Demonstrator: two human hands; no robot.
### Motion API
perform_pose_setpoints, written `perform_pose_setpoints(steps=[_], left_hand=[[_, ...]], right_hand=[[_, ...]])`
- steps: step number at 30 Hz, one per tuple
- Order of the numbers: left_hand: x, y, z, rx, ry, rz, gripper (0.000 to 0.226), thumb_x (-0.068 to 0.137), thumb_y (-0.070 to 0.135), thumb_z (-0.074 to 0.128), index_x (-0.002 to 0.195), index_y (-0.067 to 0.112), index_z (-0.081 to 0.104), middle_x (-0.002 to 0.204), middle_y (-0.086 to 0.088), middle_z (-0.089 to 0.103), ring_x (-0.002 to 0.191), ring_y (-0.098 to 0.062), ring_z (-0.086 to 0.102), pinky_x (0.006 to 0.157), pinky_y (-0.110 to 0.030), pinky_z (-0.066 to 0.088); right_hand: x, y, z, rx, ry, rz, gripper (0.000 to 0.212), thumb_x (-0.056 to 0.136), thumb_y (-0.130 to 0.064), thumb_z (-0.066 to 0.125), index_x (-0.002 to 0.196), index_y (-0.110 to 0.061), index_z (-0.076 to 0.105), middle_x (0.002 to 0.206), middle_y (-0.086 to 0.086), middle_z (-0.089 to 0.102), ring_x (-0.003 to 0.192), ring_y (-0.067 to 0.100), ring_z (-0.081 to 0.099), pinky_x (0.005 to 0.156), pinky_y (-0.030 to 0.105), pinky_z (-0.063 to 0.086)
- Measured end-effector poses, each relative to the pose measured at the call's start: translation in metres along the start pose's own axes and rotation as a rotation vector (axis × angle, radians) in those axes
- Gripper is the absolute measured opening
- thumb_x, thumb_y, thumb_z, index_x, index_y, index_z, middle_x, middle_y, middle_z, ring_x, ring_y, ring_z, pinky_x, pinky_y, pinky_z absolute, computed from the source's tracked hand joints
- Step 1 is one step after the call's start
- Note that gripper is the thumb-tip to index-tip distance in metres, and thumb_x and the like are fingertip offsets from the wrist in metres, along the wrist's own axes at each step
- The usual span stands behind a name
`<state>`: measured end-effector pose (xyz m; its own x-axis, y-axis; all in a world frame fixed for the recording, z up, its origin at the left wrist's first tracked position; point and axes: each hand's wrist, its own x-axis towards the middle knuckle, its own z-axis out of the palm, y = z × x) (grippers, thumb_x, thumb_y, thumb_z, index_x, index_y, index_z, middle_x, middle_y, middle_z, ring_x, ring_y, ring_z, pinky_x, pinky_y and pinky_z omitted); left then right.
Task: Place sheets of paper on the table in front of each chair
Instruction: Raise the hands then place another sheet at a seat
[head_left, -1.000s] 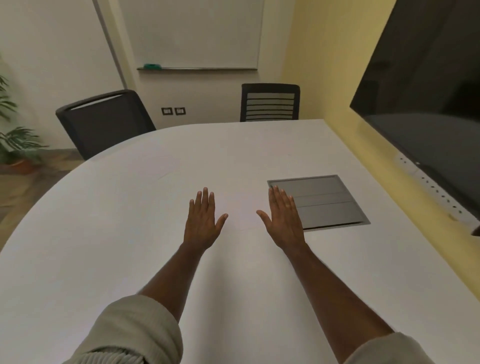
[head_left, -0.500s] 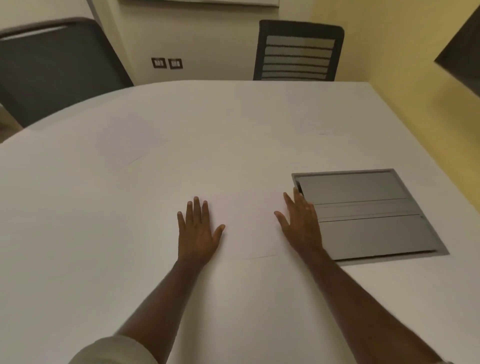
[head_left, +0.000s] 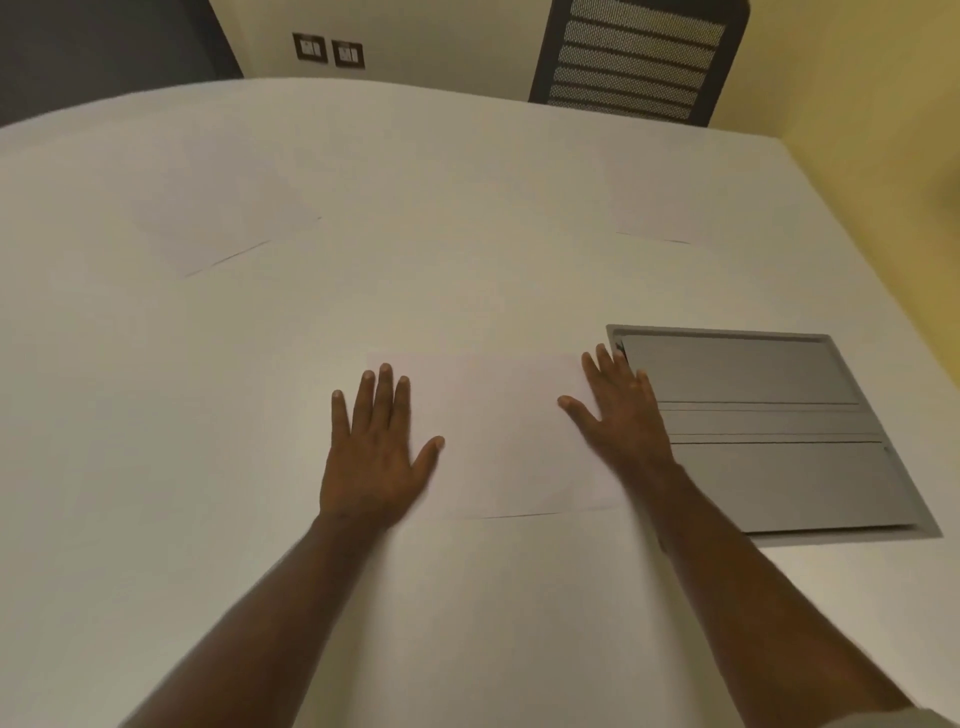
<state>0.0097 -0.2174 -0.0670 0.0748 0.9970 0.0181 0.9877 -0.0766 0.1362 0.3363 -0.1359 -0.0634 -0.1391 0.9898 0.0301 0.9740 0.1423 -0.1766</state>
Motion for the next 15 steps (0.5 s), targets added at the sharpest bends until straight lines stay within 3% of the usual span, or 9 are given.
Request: perform_pose_setpoints(steps=[3,6,8,10,11,13,15], left_hand=[[0.0,0.0,-0.001,-0.012,-0.006,-0.002,0.084,0.098,0.065,0.014,0.16,0.009,0.01,0.169,-0.012,-0.001,0.157,-0.029,-0.002,0.125,-0.057,0.003],[-0.001,-0.001,-0.002,-0.029,-0.002,0.001,0.084,0.098,0.064,0.015,0.16,0.008,0.011,0.169,-0.012,0.0,0.157,-0.03,-0.001,0.125,-0.058,0.003],[-0.001,-0.001,-0.004,-0.026,0.004,0.004,0.084,0.097,0.064,0.015,0.16,0.008,0.012,0.169,-0.013,0.002,0.157,-0.03,0.001,0.125,-0.058,0.004],[-0.002,-0.001,-0.004,-0.023,0.003,0.001,0.085,0.097,0.065,0.013,0.16,0.008,0.012,0.169,-0.013,0.002,0.157,-0.03,0.0,0.125,-0.057,0.004],[-0.001,-0.001,-0.004,-0.026,-0.001,-0.003,0.085,0.097,0.065,0.012,0.16,0.008,0.012,0.169,-0.012,0.001,0.157,-0.03,-0.001,0.125,-0.057,0.003],[-0.001,-0.002,-0.004,-0.026,-0.004,-0.008,0.085,0.097,0.065,0.012,0.16,0.008,0.009,0.17,-0.012,0.0,0.157,-0.029,-0.003,0.125,-0.057,0.003],[-0.001,-0.002,-0.003,-0.026,-0.006,-0.006,0.085,0.097,0.065,0.013,0.16,0.008,0.009,0.17,-0.012,-0.001,0.157,-0.029,-0.004,0.125,-0.057,0.003]], right_hand=[[-0.002,-0.003,-0.004,0.053,0.001,0.005,0.08,0.092,-0.077,0.025,0.157,-0.03,0.029,0.169,-0.001,0.015,0.156,0.013,0.004,0.127,0.045,0.002],[-0.006,-0.014,-0.014,0.301,-0.019,0.028,0.057,0.095,-0.056,0.055,0.148,-0.036,0.046,0.166,-0.004,0.026,0.154,0.01,0.016,0.126,0.039,0.002],[-0.01,-0.024,-0.029,0.533,-0.043,0.067,0.046,0.091,-0.041,0.071,0.135,-0.031,0.062,0.153,-0.004,0.048,0.145,0.01,0.037,0.123,0.038,0.019],[-0.02,-0.034,-0.046,0.712,-0.055,0.11,0.035,0.085,-0.034,0.079,0.118,-0.024,0.072,0.123,-0.005,0.071,0.116,0.01,0.064,0.101,0.034,0.047],[-0.028,-0.037,-0.054,0.813,-0.072,0.153,0.03,0.083,-0.033,0.081,0.111,-0.023,0.073,0.109,-0.007,0.076,0.101,0.009,0.07,0.087,0.029,0.053],[-0.051,-0.042,-0.068,1.002,-0.134,0.228,0.031,0.082,-0.032,0.082,0.111,-0.025,0.073,0.104,-0.009,0.078,0.093,0.008,0.074,0.076,0.022,0.057],[-0.076,-0.043,-0.071,1.116,-0.172,0.279,0.036,0.082,-0.031,0.082,0.115,-0.025,0.072,0.11,-0.006,0.077,0.098,0.011,0.074,0.077,0.021,0.058]])
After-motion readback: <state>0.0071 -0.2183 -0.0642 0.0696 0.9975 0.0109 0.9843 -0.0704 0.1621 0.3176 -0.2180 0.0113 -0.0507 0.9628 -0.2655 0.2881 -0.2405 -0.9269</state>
